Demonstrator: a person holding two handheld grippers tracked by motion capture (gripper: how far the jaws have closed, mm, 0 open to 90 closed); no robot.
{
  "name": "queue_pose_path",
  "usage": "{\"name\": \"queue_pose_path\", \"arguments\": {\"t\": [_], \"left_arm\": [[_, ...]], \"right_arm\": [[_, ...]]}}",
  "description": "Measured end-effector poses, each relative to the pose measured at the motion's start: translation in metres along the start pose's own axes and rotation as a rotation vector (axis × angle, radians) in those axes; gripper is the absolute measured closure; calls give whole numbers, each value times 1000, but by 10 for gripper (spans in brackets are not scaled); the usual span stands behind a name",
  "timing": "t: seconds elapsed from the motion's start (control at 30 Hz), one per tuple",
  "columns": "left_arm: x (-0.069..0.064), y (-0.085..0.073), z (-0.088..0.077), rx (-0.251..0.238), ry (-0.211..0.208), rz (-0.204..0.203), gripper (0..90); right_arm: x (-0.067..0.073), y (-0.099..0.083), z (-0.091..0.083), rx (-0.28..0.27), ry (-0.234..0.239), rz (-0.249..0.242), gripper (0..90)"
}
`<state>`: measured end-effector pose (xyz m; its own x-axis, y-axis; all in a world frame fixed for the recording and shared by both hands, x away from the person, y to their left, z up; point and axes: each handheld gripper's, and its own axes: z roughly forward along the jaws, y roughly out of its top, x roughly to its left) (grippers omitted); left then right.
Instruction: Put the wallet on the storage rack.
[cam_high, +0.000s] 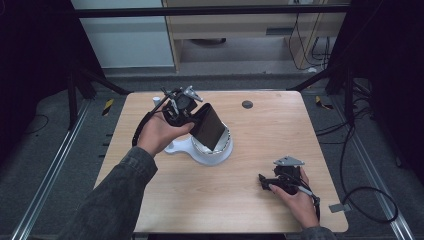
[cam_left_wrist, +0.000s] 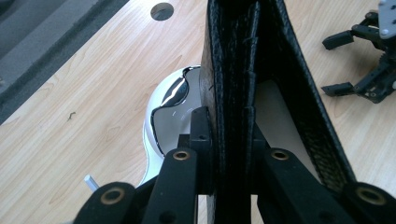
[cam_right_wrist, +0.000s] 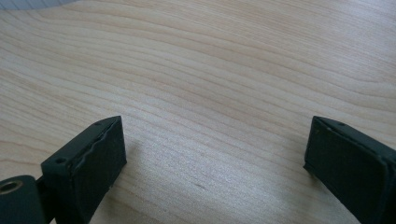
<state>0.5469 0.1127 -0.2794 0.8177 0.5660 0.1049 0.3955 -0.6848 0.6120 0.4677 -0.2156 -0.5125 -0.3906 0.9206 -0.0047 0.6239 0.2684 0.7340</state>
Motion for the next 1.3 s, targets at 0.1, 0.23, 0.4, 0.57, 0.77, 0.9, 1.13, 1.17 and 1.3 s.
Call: {"name": "queue_pose_path", "arguments": {"t": [0.1, 0.23, 0.4, 0.57, 0.77, 0.9, 1.13, 1.17, 1.3], "left_arm": [[1, 1, 4, 8, -4, -4, 806], [3, 1, 18, 58, -2, 2, 806], [4, 0, 37, 78, -28, -7, 805], [7, 3, 49, 78, -52, -30, 804], [16, 4, 51, 84, -47, -58, 792], [18, 2, 49, 63, -22, -68, 746], [17, 0, 40, -5, 47, -61, 619], [17, -1, 39, -12, 59, -58, 611], [16, -2, 32, -40, 92, -46, 587]], "right_arm": [[0, 0, 0, 0, 0, 0, 55], [0, 0, 0, 0, 0, 0, 54], [0, 0, 0, 2, -1, -1, 54], [0, 0, 0, 4, 0, 0, 51], [0, 0, 0, 3, 2, 2, 49], [1, 0, 0, 4, 0, 3, 49], [1, 0, 0, 3, -3, -2, 49], [1, 0, 0, 3, -3, -2, 49], [1, 0, 0, 4, -2, 2, 49]]}}
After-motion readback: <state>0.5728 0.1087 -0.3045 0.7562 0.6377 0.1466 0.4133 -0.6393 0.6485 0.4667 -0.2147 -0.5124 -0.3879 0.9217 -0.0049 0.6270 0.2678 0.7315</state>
